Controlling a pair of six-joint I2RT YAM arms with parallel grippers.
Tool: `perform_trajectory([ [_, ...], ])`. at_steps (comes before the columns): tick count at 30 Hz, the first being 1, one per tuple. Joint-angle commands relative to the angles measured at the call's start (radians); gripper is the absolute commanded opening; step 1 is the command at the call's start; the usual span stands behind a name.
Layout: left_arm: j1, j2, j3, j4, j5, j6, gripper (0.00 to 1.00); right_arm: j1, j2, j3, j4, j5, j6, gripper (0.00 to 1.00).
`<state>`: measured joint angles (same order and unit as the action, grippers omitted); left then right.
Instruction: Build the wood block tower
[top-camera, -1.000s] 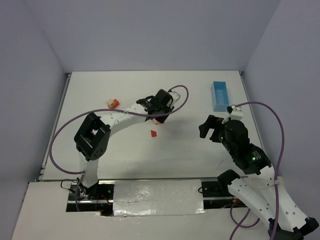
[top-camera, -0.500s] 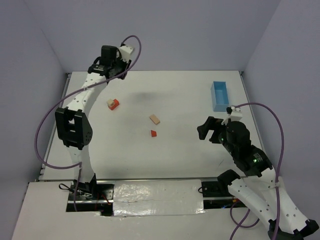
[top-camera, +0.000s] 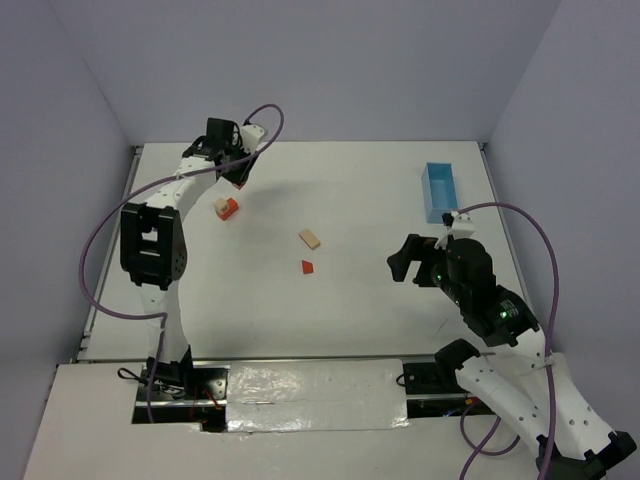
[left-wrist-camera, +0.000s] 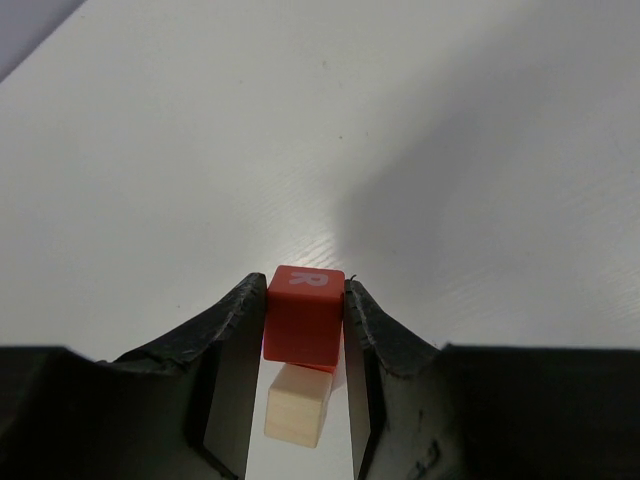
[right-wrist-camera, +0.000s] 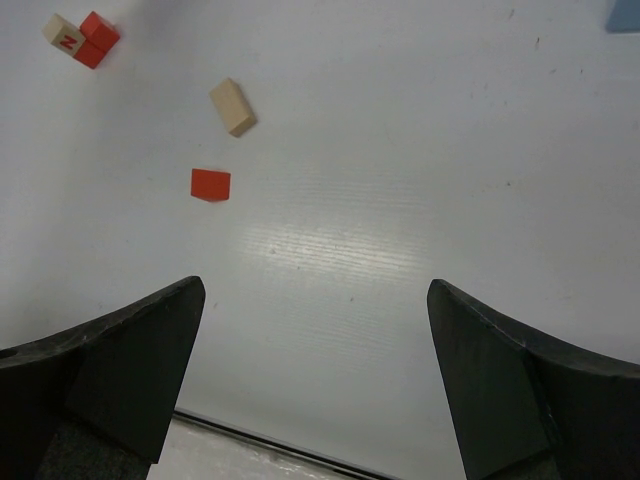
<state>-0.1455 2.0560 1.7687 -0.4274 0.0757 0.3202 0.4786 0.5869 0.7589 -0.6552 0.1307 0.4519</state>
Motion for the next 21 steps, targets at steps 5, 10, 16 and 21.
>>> perform_trajectory([
  [5, 0.004, -0.094, -0.139, 0.105, 0.016, 0.115, 0.00, 0.008, 0.002, -0.009, 0.042, -0.014, -0.012, 1.00],
  [10, 0.015, -0.092, -0.138, 0.092, 0.056, 0.128, 0.00, 0.008, 0.011, -0.009, 0.042, -0.022, -0.013, 1.00],
  [16, 0.026, -0.093, -0.127, 0.107, 0.035, 0.117, 0.00, 0.008, 0.022, -0.009, 0.043, -0.028, -0.015, 1.00],
  [21, 0.029, -0.069, -0.101, 0.073, 0.050, 0.125, 0.00, 0.008, 0.024, -0.009, 0.043, -0.023, -0.015, 1.00],
])
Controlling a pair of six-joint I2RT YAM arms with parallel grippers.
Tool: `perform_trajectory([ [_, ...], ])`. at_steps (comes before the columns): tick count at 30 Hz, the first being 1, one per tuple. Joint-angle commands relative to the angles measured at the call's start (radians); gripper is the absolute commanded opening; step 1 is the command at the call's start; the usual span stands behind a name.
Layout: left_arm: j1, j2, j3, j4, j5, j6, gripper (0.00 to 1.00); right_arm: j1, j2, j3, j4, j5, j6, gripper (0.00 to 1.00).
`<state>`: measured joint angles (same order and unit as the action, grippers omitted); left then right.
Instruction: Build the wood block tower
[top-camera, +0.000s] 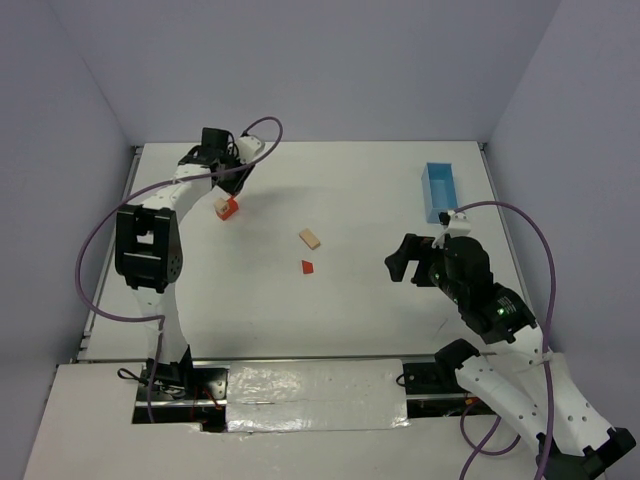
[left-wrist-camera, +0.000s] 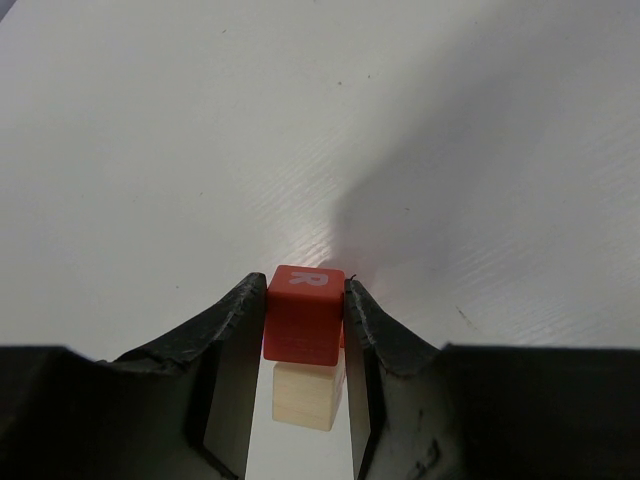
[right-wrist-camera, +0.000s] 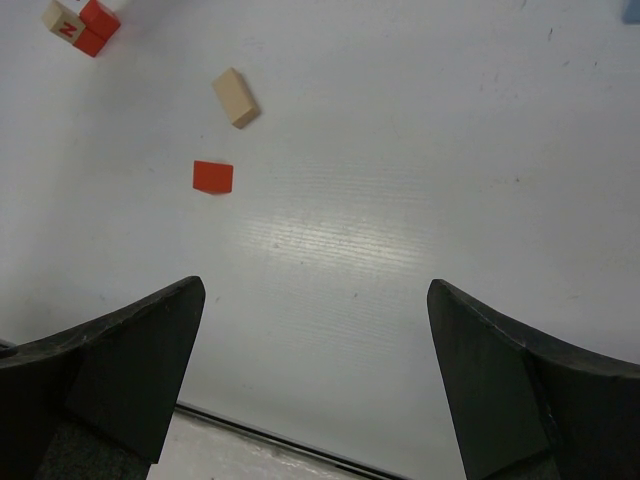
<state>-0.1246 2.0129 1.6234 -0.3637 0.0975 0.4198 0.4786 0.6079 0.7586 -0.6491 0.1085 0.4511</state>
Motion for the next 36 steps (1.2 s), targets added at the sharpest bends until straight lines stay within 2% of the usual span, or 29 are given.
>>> perform_trajectory([
  [1, 0.008, -0.023, 0.049, 0.006, 0.024, 0.024, 0.00, 0.008, 0.006, -0.010, 0.039, -0.003, -0.014, 1.00],
  [9, 0.013, -0.057, 0.024, 0.009, 0.021, 0.036, 0.04, 0.008, 0.015, -0.010, 0.039, -0.010, -0.015, 1.00],
  [36, 0.013, -0.036, -0.023, 0.028, -0.004, 0.036, 0.05, 0.008, 0.021, -0.013, 0.045, -0.032, -0.020, 1.00],
])
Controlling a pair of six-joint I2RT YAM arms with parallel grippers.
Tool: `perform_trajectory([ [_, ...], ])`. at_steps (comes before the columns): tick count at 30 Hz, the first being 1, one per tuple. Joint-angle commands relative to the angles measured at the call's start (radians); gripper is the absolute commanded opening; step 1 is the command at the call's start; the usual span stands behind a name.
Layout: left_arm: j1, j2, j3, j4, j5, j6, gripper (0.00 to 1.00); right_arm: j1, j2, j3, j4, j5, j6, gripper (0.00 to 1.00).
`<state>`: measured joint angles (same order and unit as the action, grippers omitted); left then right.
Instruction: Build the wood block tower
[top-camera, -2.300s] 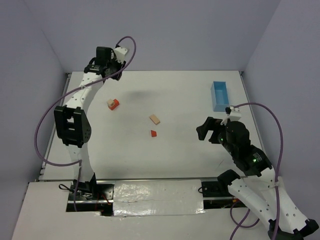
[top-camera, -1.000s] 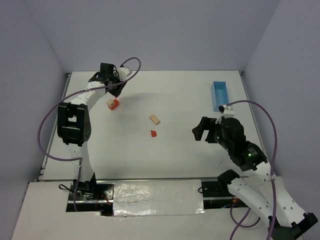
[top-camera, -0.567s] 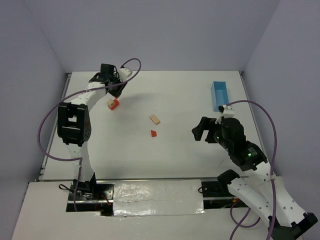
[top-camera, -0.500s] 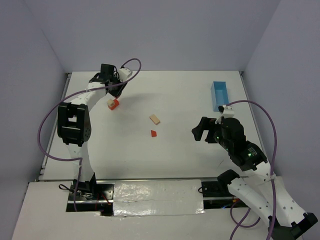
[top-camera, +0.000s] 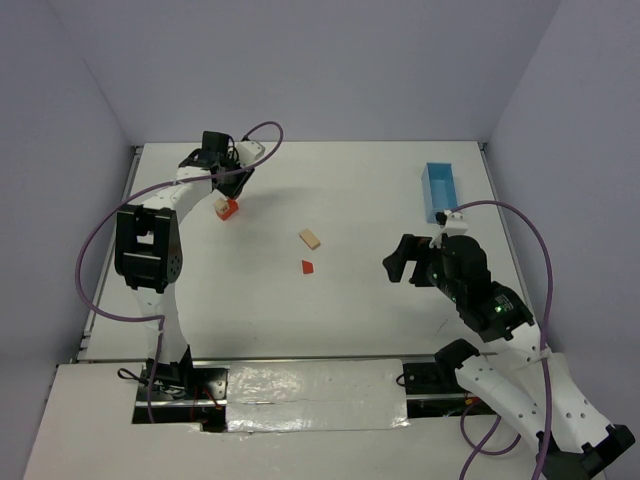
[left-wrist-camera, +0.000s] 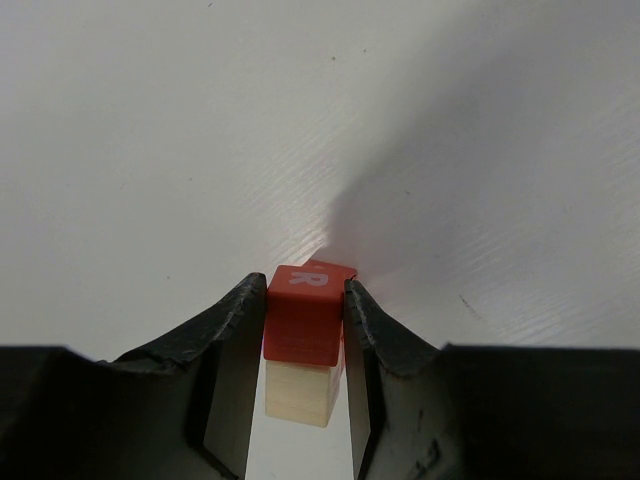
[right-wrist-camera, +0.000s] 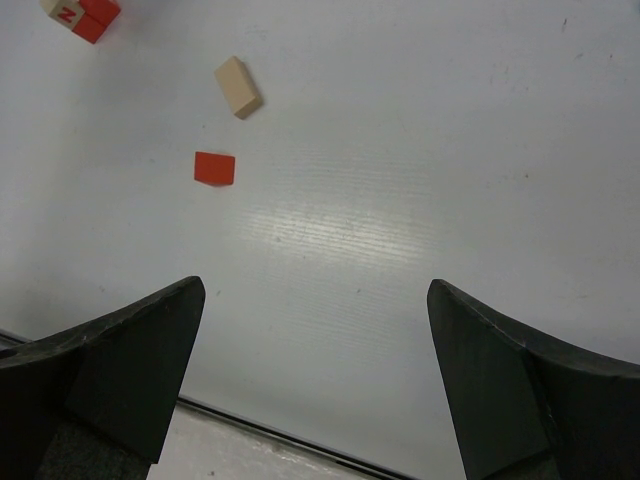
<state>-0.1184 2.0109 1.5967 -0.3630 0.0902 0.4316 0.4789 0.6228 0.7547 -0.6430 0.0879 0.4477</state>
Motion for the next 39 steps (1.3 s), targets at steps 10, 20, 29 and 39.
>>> perform_trajectory([
  [10, 0.006, -0.040, -0.009, 0.024, 0.010, 0.029, 0.14, 0.007, 0.014, -0.009, 0.040, -0.019, -0.018, 1.00],
  [20, 0.006, -0.032, -0.018, 0.030, -0.001, 0.030, 0.16, 0.009, 0.018, -0.009, 0.040, -0.020, -0.018, 1.00],
  [29, 0.006, -0.032, -0.024, 0.038, -0.021, 0.022, 0.18, 0.007, 0.022, -0.008, 0.039, -0.022, -0.018, 1.00],
  [39, 0.006, -0.040, -0.032, 0.042, -0.021, 0.015, 0.23, 0.007, 0.020, -0.006, 0.043, -0.024, -0.020, 1.00],
])
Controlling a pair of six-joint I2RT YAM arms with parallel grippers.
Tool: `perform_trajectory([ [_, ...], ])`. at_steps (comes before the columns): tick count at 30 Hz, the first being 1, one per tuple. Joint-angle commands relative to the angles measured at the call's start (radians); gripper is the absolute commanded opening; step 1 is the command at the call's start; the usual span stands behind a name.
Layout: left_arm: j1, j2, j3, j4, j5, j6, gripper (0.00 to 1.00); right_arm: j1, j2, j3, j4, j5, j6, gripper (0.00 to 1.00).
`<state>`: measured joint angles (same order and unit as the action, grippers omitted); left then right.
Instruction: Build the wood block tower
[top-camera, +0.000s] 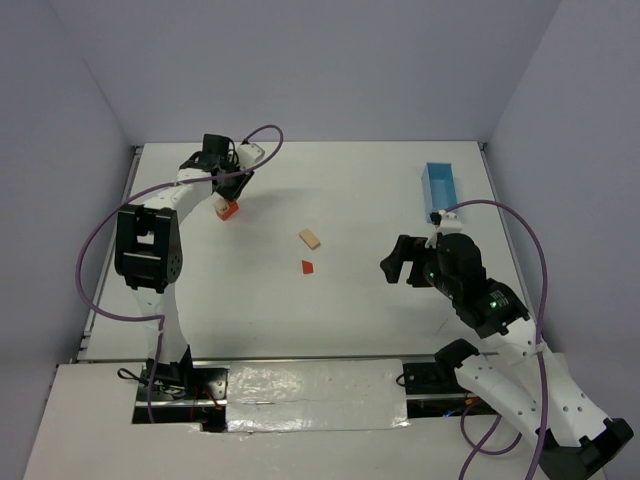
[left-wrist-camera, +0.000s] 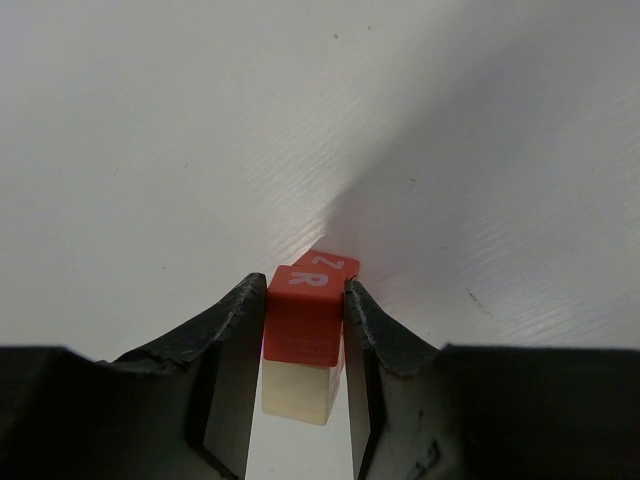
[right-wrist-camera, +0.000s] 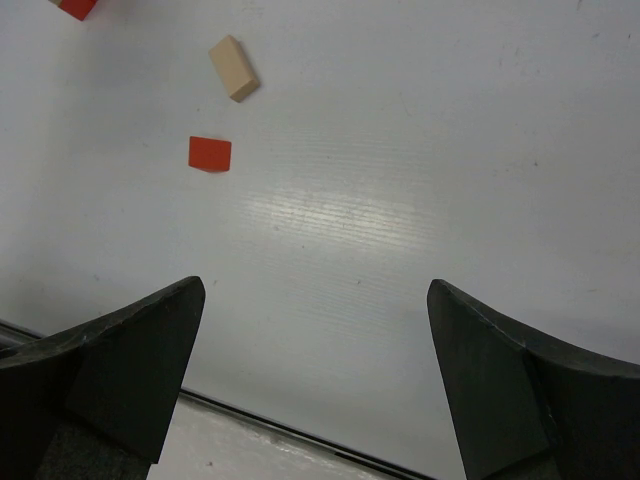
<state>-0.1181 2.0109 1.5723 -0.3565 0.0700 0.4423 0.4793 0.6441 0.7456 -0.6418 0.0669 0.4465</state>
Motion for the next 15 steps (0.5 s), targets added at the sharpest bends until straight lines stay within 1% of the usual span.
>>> perform_trajectory([
  [1, 0.006, -0.040, -0.011, 0.037, -0.004, 0.007, 0.23, 0.008, 0.000, 0.003, 0.042, -0.003, -0.019, 1.00],
  [11, 0.006, -0.038, -0.018, 0.048, -0.013, -0.001, 0.25, 0.007, 0.003, 0.005, 0.040, -0.003, -0.019, 1.00],
  [15, 0.006, -0.038, -0.024, 0.054, -0.018, -0.005, 0.29, 0.007, 0.005, 0.005, 0.040, -0.003, -0.019, 1.00],
])
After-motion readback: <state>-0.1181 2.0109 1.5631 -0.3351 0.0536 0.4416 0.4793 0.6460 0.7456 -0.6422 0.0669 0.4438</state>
